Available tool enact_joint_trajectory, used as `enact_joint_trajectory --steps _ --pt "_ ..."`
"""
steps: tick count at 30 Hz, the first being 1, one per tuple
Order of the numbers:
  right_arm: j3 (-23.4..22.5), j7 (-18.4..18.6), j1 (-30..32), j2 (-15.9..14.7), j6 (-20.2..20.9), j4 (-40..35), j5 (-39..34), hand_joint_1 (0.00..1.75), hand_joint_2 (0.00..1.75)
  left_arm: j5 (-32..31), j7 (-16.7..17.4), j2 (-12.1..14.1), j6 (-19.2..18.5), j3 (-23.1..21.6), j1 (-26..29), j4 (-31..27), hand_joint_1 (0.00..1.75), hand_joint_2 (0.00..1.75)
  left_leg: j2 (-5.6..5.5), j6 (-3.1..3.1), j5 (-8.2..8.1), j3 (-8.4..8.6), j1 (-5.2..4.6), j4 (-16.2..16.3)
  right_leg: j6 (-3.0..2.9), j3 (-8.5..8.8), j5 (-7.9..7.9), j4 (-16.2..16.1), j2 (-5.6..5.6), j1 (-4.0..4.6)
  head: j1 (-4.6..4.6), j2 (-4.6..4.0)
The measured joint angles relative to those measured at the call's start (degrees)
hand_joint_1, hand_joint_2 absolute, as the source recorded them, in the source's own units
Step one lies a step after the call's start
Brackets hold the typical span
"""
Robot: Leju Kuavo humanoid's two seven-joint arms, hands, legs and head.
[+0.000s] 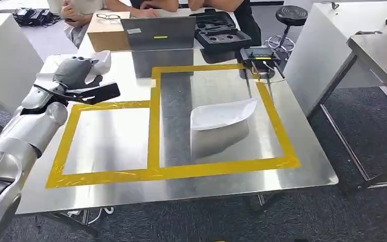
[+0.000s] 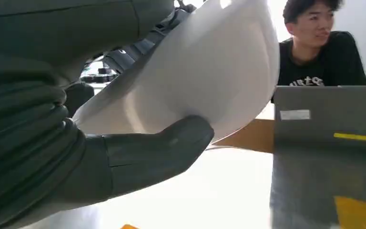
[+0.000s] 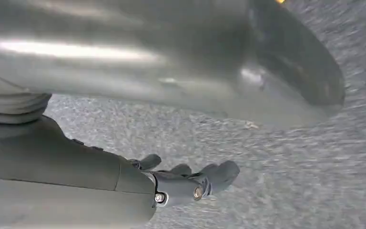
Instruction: Take the parts from the cabinet and place them on the table.
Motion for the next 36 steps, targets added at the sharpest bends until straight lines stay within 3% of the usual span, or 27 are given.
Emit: enact_joint_trajectory --steps 1,3,4,5,6,7,9,10,11,13,14,16,18,19,20,21,23,24,25,27,28,36 --pt "0.00 0.09 -0.06 0.02 0.00 0.00 0.00 0.00 0.00 0.00 -0.18 0.02 0.29 0.20 0.08 0.07 1.75 1.75 -0.11 0.23 -0.44 0.27 -0.05 -0.10 0.18 -2.98 -0.40 4.31 -0.10 0.07 0.00 0.00" --pt "0.00 0.13 0.09 0.00 -0.09 0.00 -0.05 0.00 0.00 -0.02 -0.66 0.02 1.38 0.26 0.91 0.13 1.75 1.75 -0.48 0.46 -1.53 1.07 -0.20 -0.14 0.29 -8.24 -5.38 10.35 -0.10 0.21 0.07 0.00" --pt "0.00 0.15 0.17 0.02 -0.11 0.00 -0.07 0.00 0.00 -0.15 -0.88 0.15 2.15 0.31 1.59 0.24 1.75 1.75 -0.59 0.45 -2.16 1.77 -0.30 -0.14 0.14 -9.82 -7.45 11.08 -0.10 0.25 0.11 0.00" --pt "-0.02 0.17 0.23 0.02 -0.13 0.00 -0.09 0.00 0.00 -0.46 -1.03 0.26 2.95 0.31 2.37 0.44 1.75 1.75 -0.62 0.42 -2.88 2.63 -0.39 -0.14 -0.09 -10.40 -7.56 9.80 -0.10 0.29 0.15 0.00" --pt "-0.02 0.17 0.27 0.02 -0.13 0.00 -0.11 0.00 0.00 -0.70 -1.12 0.37 3.52 0.31 3.06 0.64 1.75 1.75 -0.61 0.33 -3.62 3.55 -0.49 -0.12 -0.44 -10.12 -5.80 6.67 -0.11 0.41 0.13 0.00" --pt "-0.02 0.24 0.29 0.02 -0.15 0.00 -0.18 0.00 0.00 -0.85 -1.51 0.50 4.08 0.33 3.62 0.83 1.75 1.75 -0.59 0.19 -4.36 4.49 -0.54 -0.12 -0.85 -9.26 -2.47 2.46 -0.12 0.58 0.15 0.00" --pt "-0.11 0.35 0.53 -0.02 -0.20 0.00 -0.26 0.00 0.00 -1.31 -2.66 0.68 4.92 0.35 4.63 1.42 1.75 1.75 -0.57 0.00 -5.57 5.41 -0.62 -0.03 -1.94 -8.17 7.39 -5.42 -0.17 1.20 0.16 0.00" --pt "-0.13 0.55 0.55 -0.02 -0.20 0.00 -0.26 0.00 0.00 -1.47 -3.52 0.44 5.12 0.40 5.09 1.71 1.75 1.75 -0.99 -0.49 -6.12 5.63 -0.87 -0.04 -1.96 -8.05 6.61 -5.29 -0.16 1.41 0.31 0.00" --pt "-0.18 0.61 0.46 0.02 -0.22 0.00 -0.37 0.00 0.00 -1.82 -3.87 0.48 5.23 0.42 5.59 1.84 1.75 1.75 -1.07 -0.84 -6.46 5.70 -0.89 -0.28 -2.06 -7.58 7.24 -5.18 -0.10 1.51 0.24 0.00" --pt "-0.31 0.39 0.31 0.02 -0.26 0.00 -0.35 0.00 0.00 -2.14 -4.53 0.48 5.49 0.46 6.06 1.90 1.75 1.75 -1.03 -1.52 -6.28 6.52 -0.89 -0.26 -2.82 -7.20 7.00 -5.54 -0.13 1.33 0.31 0.00" --pt "-0.37 0.28 0.23 0.02 -0.26 0.00 -0.35 0.00 0.00 -2.27 -4.64 0.53 5.64 0.53 6.19 1.92 1.75 1.75 -0.92 -1.68 -6.57 5.82 -0.86 0.41 -3.14 -6.52 6.91 -5.91 -0.14 1.01 0.35 0.00" --pt "-0.44 0.24 0.01 0.00 -0.26 0.00 -0.31 0.00 0.00 -2.56 -5.09 0.26 5.84 0.70 6.23 1.99 1.75 1.75 -0.67 -2.00 -7.97 2.77 -0.84 6.46 -3.83 -5.89 6.41 -5.95 -0.16 0.97 0.26 0.00" --pt "-0.44 0.26 -0.11 0.00 -0.26 0.00 -0.22 0.00 0.00 -2.78 -5.73 0.18 5.86 0.79 6.74 2.14 1.75 1.75 -0.64 -2.47 -11.95 -2.43 -0.72 14.55 -4.07 -5.46 5.83 -5.93 -0.02 1.06 0.26 0.00" --pt "-0.46 0.35 -0.03 0.00 -0.26 0.00 -0.15 0.00 0.00 -2.89 -6.14 0.09 5.95 0.85 7.12 2.30 1.75 1.75 -0.64 -2.49 -12.69 -4.27 -0.72 16.77 -4.07 -5.17 5.54 -5.90 0.15 1.09 0.24 0.00" --pt "-0.52 0.41 0.05 0.00 -0.26 0.00 -0.15 0.00 0.00 -2.93 -6.63 0.02 5.95 0.94 7.45 2.36 1.75 1.75 -0.63 -2.43 -11.68 -4.76 -0.72 16.41 -4.02 -4.78 5.25 -5.86 0.31 1.11 0.24 0.00" --pt "-0.59 0.41 0.13 0.00 -0.28 0.00 -0.04 0.00 0.00 -2.91 -7.04 -0.09 5.95 1.12 7.65 2.36 1.75 1.75 -0.63 -2.19 -9.17 -4.15 -0.74 13.61 -3.95 -4.39 4.93 -5.78 0.46 1.16 0.24 0.00" --pt "-0.63 0.39 0.09 0.02 -0.28 0.00 0.04 0.00 0.00 -2.93 -7.32 -0.31 5.95 1.55 7.59 2.34 1.75 1.75 -0.63 -1.52 -2.29 -0.45 -0.89 3.42 -3.74 -3.57 4.32 -5.62 0.59 1.27 0.24 0.00" --pt "-0.63 0.39 0.08 0.02 -0.28 0.00 0.04 0.00 0.00 -2.93 -7.43 -0.37 5.95 1.77 7.57 2.36 1.75 1.75 -0.68 -1.09 -1.30 0.75 -1.10 0.17 -3.59 -3.43 4.12 -5.62 0.60 1.20 0.31 0.00" --pt "-0.66 0.37 0.04 0.04 -0.28 0.00 0.11 0.00 0.00 -2.93 -7.56 -0.48 5.95 1.88 7.44 2.36 1.75 1.75 -0.63 -1.07 -3.20 0.56 -1.43 -0.77 -3.29 -3.62 4.18 -5.52 0.74 1.34 0.22 0.00" --pt "-0.74 0.41 0.16 0.02 -0.28 0.00 0.17 0.00 0.00 -2.95 -7.54 -0.74 5.95 1.97 7.57 2.34 1.75 1.75 -0.65 -0.70 -1.59 1.13 -1.48 -0.69 -2.72 -3.84 3.91 -5.46 0.71 1.25 0.15 0.00" --pt "-0.81 0.39 0.18 -0.04 -0.31 0.00 0.17 0.00 0.00 -2.93 -7.54 -0.87 5.95 2.06 7.63 2.36 1.75 1.75 -0.70 -1.16 -1.30 1.07 -1.32 -0.74 -3.33 -3.80 3.93 -5.37 0.68 1.48 0.31 0.00" --pt "-0.90 0.39 0.11 -0.04 -0.31 0.00 0.20 0.00 0.00 -2.95 -7.56 -1.16 5.95 2.19 7.63 2.36 1.75 1.75 -0.92 -0.49 -1.58 1.04 -1.58 -0.65 -2.59 -3.48 4.00 -5.95 0.65 1.27 0.29 0.00"
